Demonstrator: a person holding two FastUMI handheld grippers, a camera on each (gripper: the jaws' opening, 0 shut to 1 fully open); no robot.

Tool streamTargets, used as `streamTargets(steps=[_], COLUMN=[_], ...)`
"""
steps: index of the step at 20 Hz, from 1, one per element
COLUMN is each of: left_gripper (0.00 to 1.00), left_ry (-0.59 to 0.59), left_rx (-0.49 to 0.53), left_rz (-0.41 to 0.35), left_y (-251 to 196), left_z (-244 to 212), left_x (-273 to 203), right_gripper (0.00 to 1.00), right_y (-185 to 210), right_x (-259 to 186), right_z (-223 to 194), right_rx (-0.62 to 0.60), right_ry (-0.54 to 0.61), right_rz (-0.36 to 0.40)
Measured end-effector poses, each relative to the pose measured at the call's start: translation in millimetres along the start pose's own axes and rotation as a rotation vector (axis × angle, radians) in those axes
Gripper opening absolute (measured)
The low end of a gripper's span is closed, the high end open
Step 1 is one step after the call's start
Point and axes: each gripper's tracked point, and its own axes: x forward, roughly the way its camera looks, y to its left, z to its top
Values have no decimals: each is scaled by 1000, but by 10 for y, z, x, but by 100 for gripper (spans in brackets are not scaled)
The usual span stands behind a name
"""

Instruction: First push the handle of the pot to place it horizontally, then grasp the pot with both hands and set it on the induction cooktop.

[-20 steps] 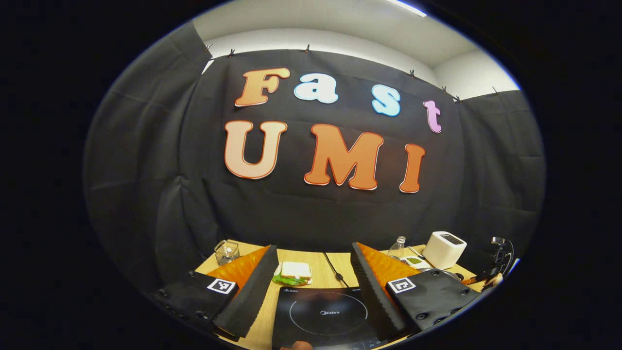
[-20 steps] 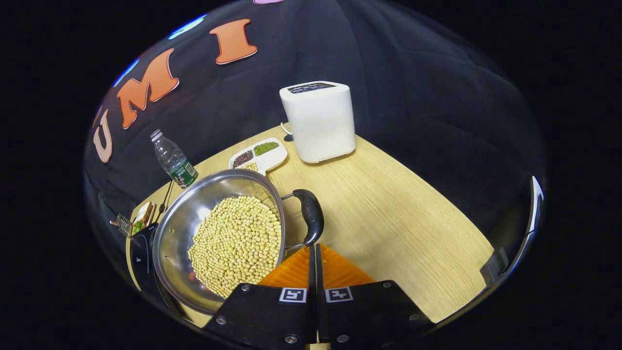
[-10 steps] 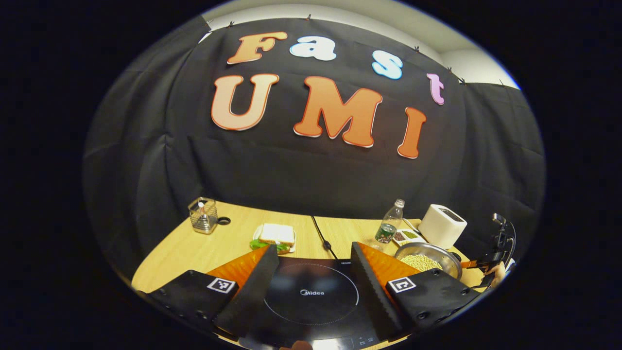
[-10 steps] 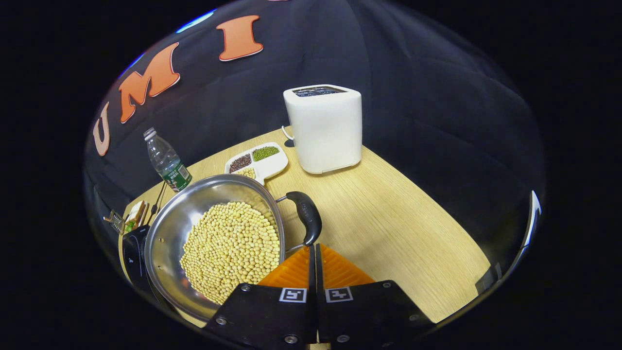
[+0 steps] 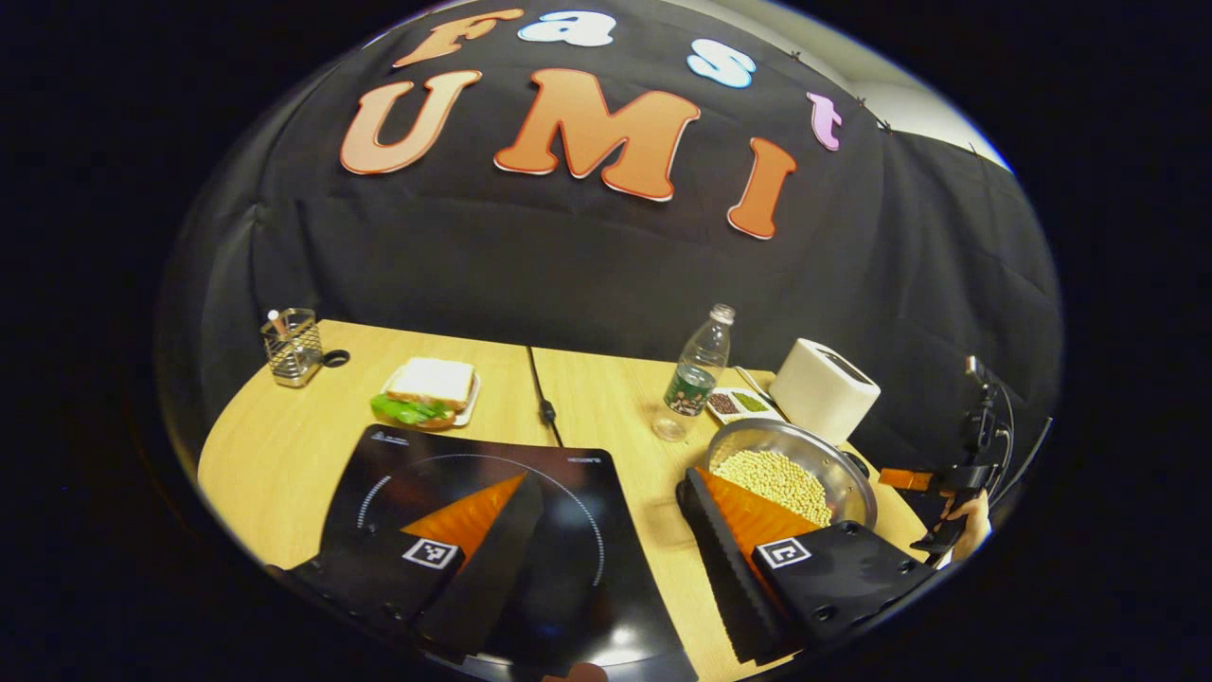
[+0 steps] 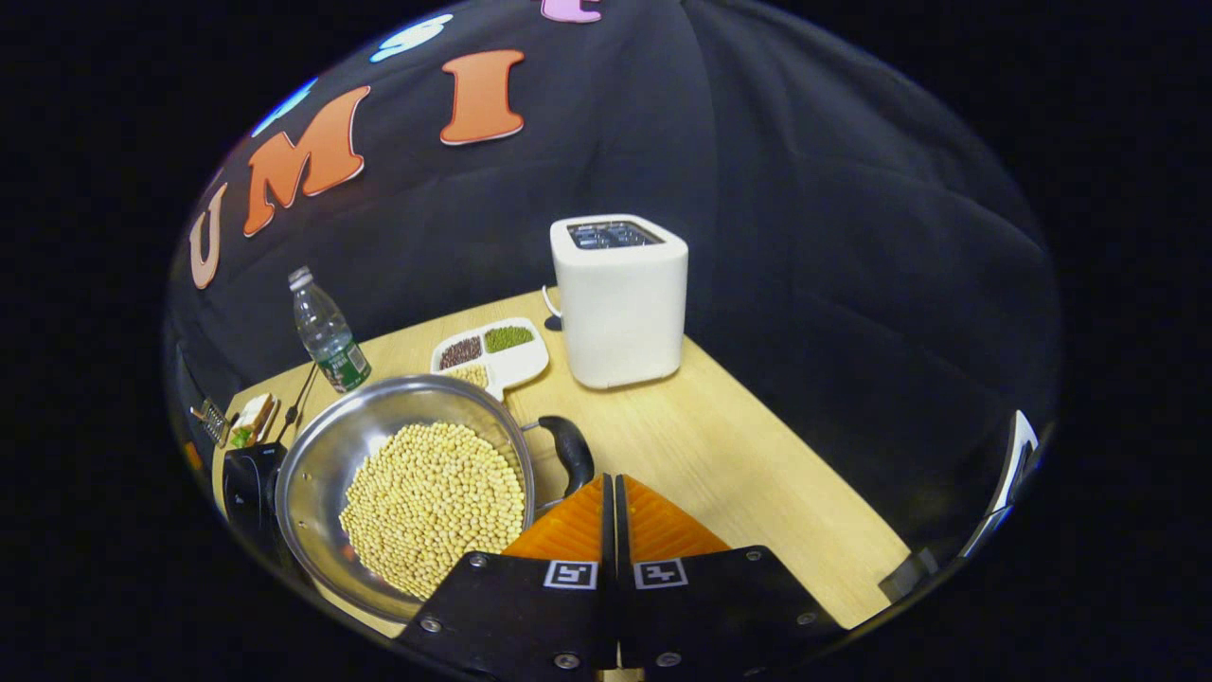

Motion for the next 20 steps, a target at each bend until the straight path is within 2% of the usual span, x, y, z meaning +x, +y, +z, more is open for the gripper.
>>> streamTargets(steps=[3, 4, 5, 6, 7, 8, 9, 10, 12, 16, 20], left_gripper=[99, 99, 99, 99, 99, 99, 99, 99, 99, 99, 99], left_ry=[37, 49, 61, 73, 82, 91, 99, 108, 141, 209, 289], left_rx=[24, 33, 42, 51, 59, 70, 80, 89, 101, 96, 90], left_rz=[-46, -51, -55, -51, -51, -51, -50, -50, -42, -5, -14], left_y=[-307, -387, -450, -491, -532, -586, -633, -674, -714, -674, -705], left_z=[-98, -149, -185, -219, -244, -281, -317, -358, -451, -630, -886], left_x=[226, 323, 398, 467, 523, 592, 665, 733, 851, 1068, 1233], right_gripper=[2, 16, 21, 36, 43, 59, 67, 81, 92, 94, 94], right_y=[161, 239, 301, 363, 437, 498, 515, 504, 448, 386, 398], right_x=[-92, -94, -89, -81, -77, -40, 48, 131, 276, 503, 693], right_z=[138, 163, 190, 221, 227, 218, 215, 214, 187, -5, -139], right_rx=[-6, -15, -28, -43, -59, -85, -121, -155, -190, -109, -29], right_ry=[-46, -56, -69, -85, -94, -97, -102, -107, -86, 49, 135], right_rz=[64, 89, 109, 131, 158, 173, 172, 152, 119, 119, 146])
